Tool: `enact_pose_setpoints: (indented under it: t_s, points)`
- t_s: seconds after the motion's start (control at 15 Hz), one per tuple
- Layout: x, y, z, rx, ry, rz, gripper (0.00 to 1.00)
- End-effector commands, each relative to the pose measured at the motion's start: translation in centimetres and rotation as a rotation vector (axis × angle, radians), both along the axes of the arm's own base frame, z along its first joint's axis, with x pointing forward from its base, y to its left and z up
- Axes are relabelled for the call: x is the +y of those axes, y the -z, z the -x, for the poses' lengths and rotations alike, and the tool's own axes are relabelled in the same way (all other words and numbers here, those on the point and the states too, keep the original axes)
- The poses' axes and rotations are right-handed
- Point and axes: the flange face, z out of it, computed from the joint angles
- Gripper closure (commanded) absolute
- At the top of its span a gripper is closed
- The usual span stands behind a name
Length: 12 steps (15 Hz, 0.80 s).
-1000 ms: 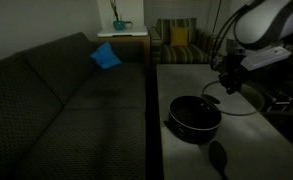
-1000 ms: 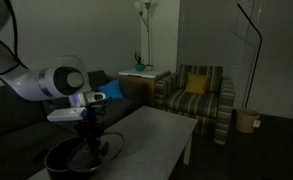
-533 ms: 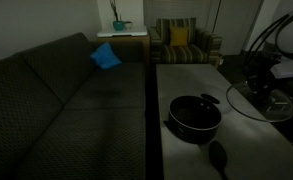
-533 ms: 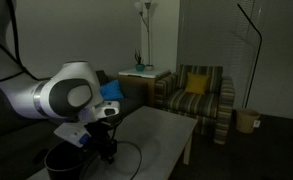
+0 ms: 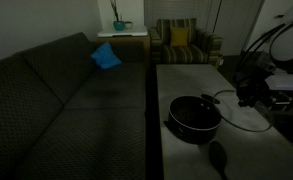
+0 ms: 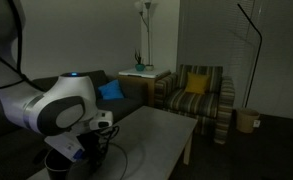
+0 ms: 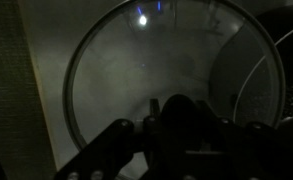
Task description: Put the lid on the table
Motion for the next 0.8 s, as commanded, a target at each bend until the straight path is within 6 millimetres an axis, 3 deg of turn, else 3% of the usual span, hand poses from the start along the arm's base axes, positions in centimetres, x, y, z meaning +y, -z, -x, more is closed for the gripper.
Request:
enact_pose_setpoints:
  t_s: [0.0, 0.47, 0.73]
  points:
    - [0.2, 1.2, -0.5, 0.083, -0.059, -0.019, 0.85]
    - [-0.2, 1.4, -0.4, 0.346, -0.099, -0.018, 0.85]
    - [-2.0, 0.7, -0.2, 0.382, -0.047, 0.024, 0.85]
